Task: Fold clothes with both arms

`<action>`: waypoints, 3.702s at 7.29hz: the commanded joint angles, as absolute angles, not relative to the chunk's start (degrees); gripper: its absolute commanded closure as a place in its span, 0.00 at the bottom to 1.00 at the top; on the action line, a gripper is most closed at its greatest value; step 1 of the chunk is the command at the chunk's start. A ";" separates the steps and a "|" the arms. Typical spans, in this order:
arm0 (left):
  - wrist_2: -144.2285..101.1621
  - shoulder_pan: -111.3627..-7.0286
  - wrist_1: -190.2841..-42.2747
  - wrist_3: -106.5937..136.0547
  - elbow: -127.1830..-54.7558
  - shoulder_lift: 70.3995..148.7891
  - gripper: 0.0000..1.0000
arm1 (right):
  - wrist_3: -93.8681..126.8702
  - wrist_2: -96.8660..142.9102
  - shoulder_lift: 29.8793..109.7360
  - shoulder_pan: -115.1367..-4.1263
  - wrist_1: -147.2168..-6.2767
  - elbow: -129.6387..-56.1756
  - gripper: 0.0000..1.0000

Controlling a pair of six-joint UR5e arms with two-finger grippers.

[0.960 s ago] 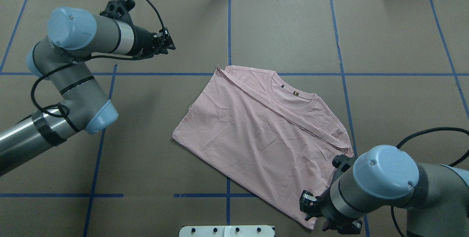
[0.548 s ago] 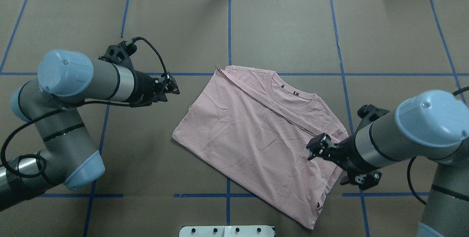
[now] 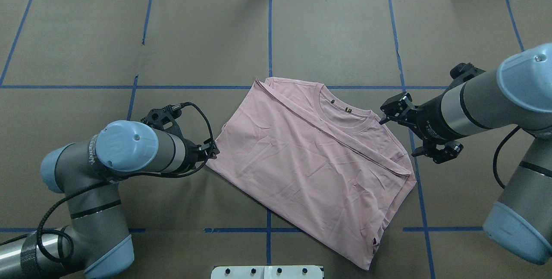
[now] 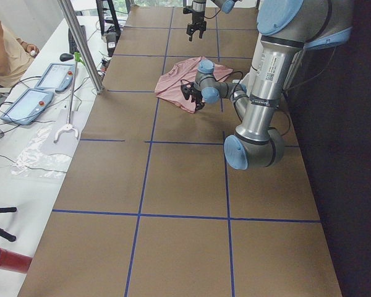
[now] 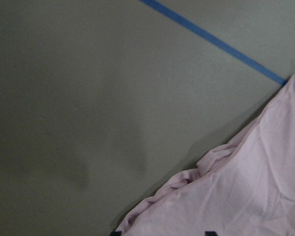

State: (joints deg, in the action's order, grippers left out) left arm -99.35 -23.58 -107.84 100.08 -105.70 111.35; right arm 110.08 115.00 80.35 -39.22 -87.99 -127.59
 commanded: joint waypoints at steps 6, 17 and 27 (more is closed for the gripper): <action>-93.52 -22.32 -106.70 99.84 -103.89 112.68 0.40 | 110.04 114.79 80.33 -39.55 -87.98 -127.09 0.00; -93.34 -22.15 -106.79 99.76 -102.31 112.76 0.56 | 110.04 114.70 80.07 -39.46 -87.89 -126.39 0.00; -91.49 -32.84 -102.91 82.23 -103.38 114.16 1.00 | 110.57 113.22 79.63 -39.46 -87.89 -125.95 0.00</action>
State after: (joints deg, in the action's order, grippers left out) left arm -91.49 -29.32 -102.42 87.86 -104.74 113.27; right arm 110.37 114.30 79.64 -39.46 -87.95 -126.32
